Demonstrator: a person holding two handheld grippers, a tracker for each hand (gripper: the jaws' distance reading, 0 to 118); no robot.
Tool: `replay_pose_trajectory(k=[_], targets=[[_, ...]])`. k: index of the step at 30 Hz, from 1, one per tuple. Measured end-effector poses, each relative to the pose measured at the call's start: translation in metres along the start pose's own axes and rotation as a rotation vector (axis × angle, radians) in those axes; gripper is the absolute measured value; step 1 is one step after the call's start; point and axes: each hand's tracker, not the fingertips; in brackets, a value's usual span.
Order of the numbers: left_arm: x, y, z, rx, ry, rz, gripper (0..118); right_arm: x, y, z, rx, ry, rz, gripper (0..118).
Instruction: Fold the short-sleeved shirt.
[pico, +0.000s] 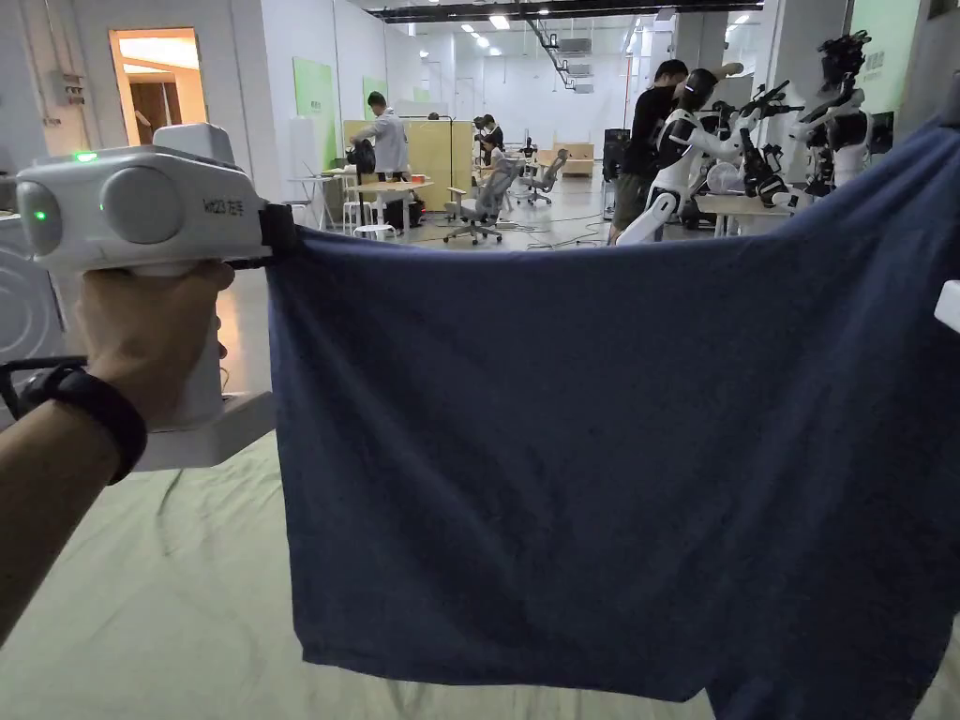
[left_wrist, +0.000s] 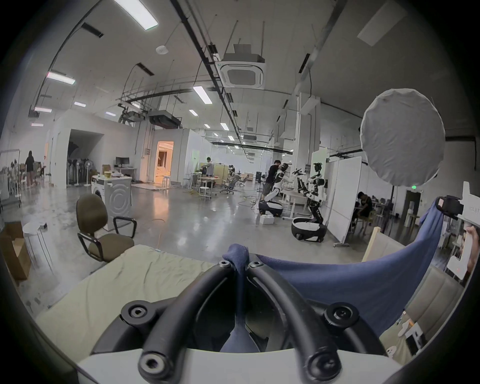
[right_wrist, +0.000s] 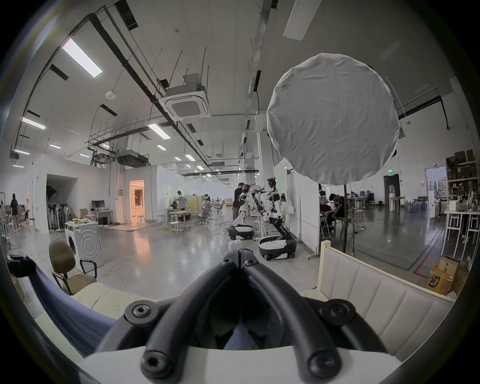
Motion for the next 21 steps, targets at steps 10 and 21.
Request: replay_pose_trajectory(k=[10, 21], targets=[[-0.002, -0.051, -0.027, -0.067, -0.006, 0.018, 6, -0.010, -0.039, -0.019, -0.046, 0.020, 0.041, 0], [-0.020, -0.180, 0.073, -0.140, -0.153, 0.046, 6, 0.004, -0.146, 0.093, -0.093, 0.161, 0.022, 0]])
